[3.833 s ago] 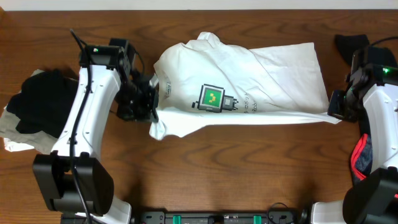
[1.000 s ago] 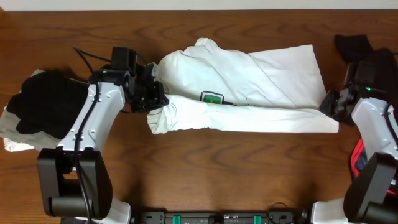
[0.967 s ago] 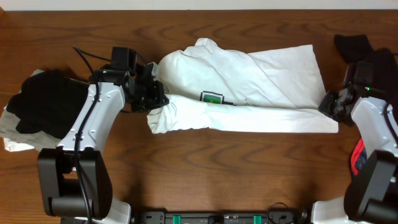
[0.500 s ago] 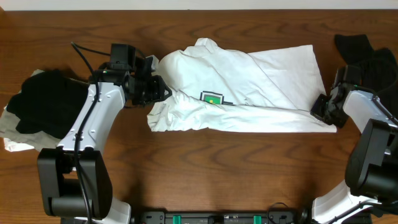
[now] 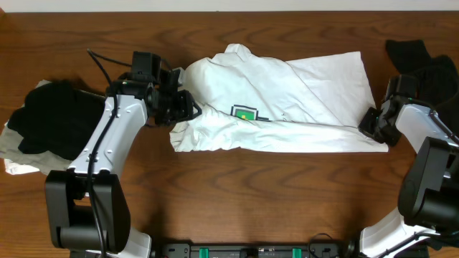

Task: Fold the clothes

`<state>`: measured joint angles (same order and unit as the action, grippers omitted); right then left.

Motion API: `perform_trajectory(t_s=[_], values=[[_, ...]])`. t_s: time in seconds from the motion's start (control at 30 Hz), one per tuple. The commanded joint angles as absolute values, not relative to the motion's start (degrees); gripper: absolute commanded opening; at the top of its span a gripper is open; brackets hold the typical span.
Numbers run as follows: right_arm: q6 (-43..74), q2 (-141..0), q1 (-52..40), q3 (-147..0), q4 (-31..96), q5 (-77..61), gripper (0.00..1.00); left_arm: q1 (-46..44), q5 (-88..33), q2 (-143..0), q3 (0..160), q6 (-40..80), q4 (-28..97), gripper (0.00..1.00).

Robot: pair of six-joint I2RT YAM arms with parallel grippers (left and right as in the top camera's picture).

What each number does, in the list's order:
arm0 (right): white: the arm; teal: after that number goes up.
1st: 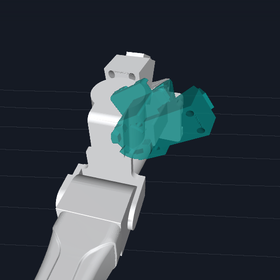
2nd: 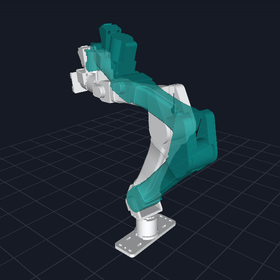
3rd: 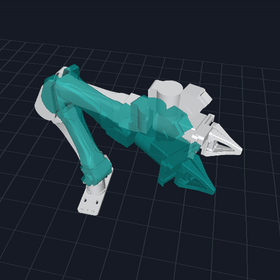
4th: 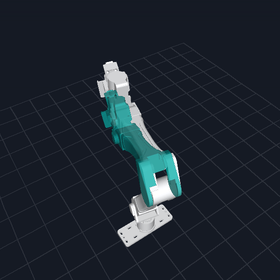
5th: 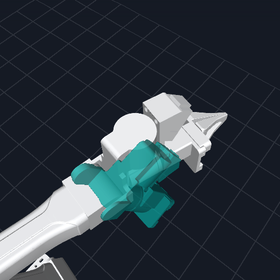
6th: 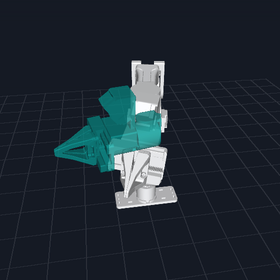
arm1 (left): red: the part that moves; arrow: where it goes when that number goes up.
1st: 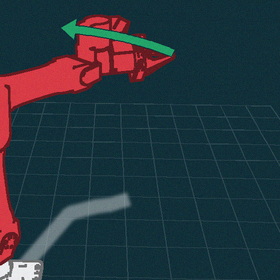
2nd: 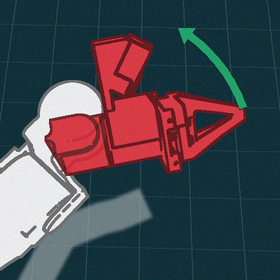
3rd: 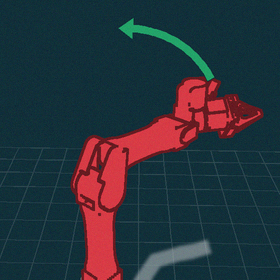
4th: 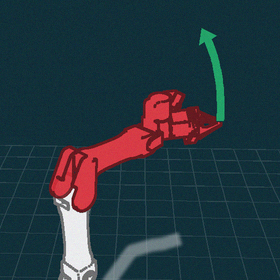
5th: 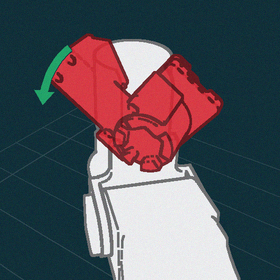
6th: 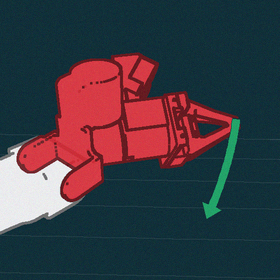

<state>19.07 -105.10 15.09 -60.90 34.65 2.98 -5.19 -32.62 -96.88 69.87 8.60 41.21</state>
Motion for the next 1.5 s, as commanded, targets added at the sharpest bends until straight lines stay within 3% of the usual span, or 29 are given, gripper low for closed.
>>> perform_trajectory(t_s=[0.0, 0.33, 0.5, 1.07, 1.13, 1.3, 1.47], values=[[19.2, -105.5, 15.3, -60.8, 34.4, 2.9, 0.11, -5.6, -31.4, -97.6, 68.5, 8.3, 42.0, 0.35], [18.2, -105.5, 15.3, -60.8, 34.9, 2.9, 0.12, -5.6, -24.1, -100.7, 64.0, 8.7, 36.5, 0.46], [18.2, -105.5, 15.3, -60.8, 35.4, 2.9, 0.11, -5.6, -21.1, -101.0, 64.0, 10.4, 34.8, 0.59], [18.2, -105.5, 15.3, -60.8, 35.6, 2.9, 0.12, -5.6, -23.0, -105.6, 64.0, 11.7, 26.4, 0.59], [18.2, -105.5, 15.3, -60.8, 35.6, 2.9, 0.11, -5.6, -24.9, -105.6, 64.0, 11.7, 26.0, 0.55], [18.2, -105.5, 15.3, -60.8, 35.6, 2.9, 0.11, -5.6, -27.2, -105.5, 64.0, 11.7, 25.0, 0.33], [18.2, -105.5, 15.3, -60.8, 35.7, 2.9, 0.12, -5.6, -28.8, -105.4, 64.0, 11.7, 25.1, 0.06]])
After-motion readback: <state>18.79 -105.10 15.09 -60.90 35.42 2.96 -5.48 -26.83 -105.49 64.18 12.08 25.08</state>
